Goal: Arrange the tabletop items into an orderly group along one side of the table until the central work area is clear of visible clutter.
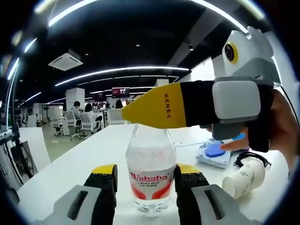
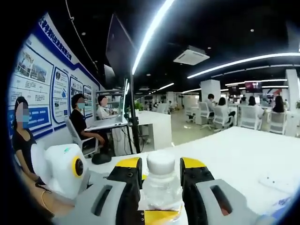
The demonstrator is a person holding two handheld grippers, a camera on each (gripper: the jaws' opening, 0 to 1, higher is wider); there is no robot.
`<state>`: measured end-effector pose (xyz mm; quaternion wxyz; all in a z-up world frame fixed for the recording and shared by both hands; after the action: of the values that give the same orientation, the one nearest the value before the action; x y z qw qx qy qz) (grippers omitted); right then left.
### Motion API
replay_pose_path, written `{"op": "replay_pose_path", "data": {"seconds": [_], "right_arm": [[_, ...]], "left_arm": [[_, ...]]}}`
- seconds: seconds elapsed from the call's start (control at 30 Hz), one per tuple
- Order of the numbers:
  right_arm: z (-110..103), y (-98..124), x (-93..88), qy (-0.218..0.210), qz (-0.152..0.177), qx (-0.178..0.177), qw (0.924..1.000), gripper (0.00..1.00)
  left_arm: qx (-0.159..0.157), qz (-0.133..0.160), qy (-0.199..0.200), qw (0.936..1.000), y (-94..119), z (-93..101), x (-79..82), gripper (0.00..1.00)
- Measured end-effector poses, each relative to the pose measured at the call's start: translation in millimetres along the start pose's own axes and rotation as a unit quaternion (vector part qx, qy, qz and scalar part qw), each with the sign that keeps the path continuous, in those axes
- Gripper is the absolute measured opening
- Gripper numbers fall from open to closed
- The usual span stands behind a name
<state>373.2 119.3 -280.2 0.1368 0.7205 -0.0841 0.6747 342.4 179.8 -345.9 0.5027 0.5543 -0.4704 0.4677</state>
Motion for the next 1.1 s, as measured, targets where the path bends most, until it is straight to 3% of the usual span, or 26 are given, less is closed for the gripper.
{"op": "replay_pose_path", "data": {"seconds": [0.83, 0.97, 1.1], "right_arm": [[-2.1, 9.8, -2.3, -0.006, -0.005, -0.018, 0.9998, 0.4], [-2.3, 11.3, -2.6, -0.009, -0.004, -0.021, 0.9997, 0.43], [-0.9, 14.0, -3.2, -0.019, -0.001, -0.025, 0.9995, 0.54]], "left_arm": [[0.002, 0.007, 0.003, 1.0, 17.0, -7.3, 1.6, 0.63], [0.0, 0.005, 0.0, 1.0, 18.5, -6.8, 0.8, 0.66], [0.0, 0.007, 0.001, 1.0, 20.7, -8.1, 0.2, 0.71]]}}
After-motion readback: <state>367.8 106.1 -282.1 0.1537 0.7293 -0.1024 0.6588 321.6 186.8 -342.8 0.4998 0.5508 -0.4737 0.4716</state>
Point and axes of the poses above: the point that each gripper's makers call its tool centre point, and the gripper's own axes: y roughly backward along the fingers, z roughly to its right, x roughly out of its top, the point moved 6 cm from there along y, roughly backward along the fingers, and after that the axes turned 9 degrees about x, right-handed, at the moved point
